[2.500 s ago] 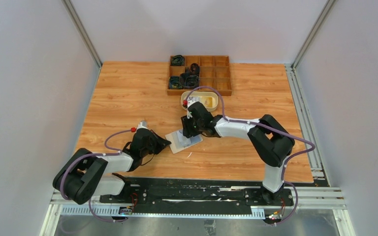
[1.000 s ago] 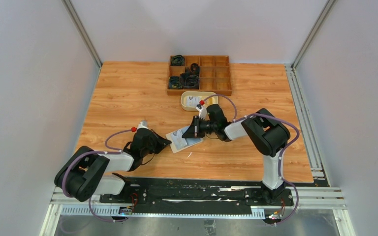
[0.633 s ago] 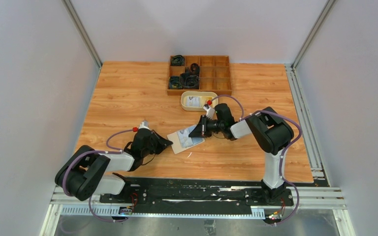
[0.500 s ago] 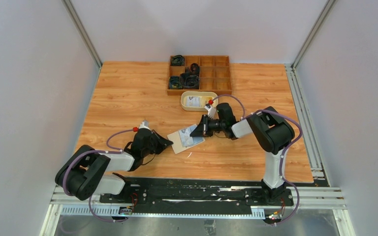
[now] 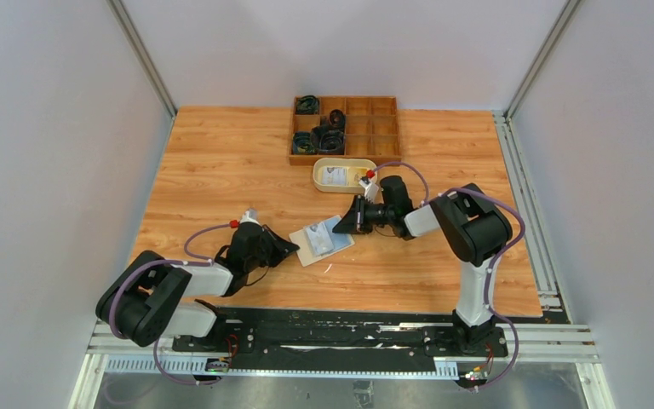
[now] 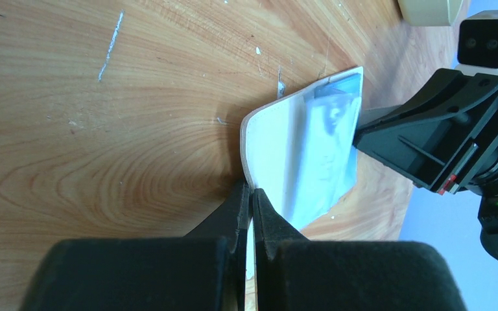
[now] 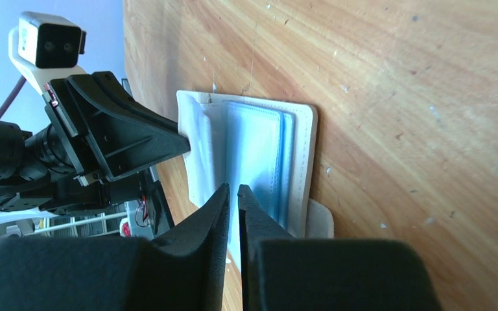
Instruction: Take the credit cards out of the card holder
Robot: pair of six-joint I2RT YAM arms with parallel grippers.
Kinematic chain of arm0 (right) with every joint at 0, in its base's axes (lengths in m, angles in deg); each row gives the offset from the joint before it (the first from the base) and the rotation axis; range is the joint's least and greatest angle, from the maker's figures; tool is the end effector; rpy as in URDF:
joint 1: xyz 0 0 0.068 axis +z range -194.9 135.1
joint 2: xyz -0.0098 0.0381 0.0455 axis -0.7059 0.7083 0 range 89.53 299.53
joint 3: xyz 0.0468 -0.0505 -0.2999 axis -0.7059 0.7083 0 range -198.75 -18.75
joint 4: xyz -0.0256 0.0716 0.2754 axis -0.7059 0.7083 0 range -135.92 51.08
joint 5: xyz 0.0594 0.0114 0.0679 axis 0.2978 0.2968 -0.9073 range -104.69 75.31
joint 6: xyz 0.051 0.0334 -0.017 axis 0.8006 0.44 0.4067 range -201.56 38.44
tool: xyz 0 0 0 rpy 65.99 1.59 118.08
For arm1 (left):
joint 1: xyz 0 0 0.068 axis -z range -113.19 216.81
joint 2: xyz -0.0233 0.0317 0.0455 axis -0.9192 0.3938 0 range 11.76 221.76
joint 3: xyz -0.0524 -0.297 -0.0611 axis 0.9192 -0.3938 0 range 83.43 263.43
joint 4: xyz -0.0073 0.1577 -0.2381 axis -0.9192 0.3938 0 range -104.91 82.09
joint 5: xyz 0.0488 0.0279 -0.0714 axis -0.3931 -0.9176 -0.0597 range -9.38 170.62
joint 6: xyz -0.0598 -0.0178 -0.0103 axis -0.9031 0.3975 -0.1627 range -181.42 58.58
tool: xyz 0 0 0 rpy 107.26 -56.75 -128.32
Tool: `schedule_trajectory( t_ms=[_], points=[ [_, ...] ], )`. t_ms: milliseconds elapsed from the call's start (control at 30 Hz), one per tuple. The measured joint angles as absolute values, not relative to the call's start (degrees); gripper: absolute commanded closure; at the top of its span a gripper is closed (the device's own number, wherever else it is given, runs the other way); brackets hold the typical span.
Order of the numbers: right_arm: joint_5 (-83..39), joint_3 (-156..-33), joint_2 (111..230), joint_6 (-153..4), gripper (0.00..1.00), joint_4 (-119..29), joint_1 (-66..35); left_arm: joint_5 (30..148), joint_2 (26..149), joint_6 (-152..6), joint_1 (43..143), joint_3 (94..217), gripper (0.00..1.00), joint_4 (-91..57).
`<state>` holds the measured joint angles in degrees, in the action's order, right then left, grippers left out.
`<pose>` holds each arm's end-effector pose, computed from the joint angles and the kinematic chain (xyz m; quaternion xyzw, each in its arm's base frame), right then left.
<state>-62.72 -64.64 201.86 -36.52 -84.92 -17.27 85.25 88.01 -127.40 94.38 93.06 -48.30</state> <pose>0.3303 0.2137 0.1177 -0.0908 0.8036 0.5612 0.1760 0.1876 -0.1023 0.1132 -0.2710 0.8364 -0.3705 0.2994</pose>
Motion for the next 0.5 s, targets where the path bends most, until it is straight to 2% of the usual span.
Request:
schedule_trajectory(
  t_ms=[133, 333, 500],
  points=[
    [-62.9, -64.6, 201.9, -35.7, 0.84, -86.4, -17.9, 85.2, 88.0, -127.4, 94.4, 93.1, 1.0, -48.3],
    [-64.3, -64.6, 202.3, -34.0, 0.7, -89.3, -17.9, 85.2, 88.1, -127.4, 94.4, 93.1, 1.0, -48.4],
    [-65.0, -65.0, 202.3, -33.2, 0.68, -90.0, -17.1, 85.1, 88.4, -127.4, 94.4, 93.1, 1.0, -48.8]
  ],
)
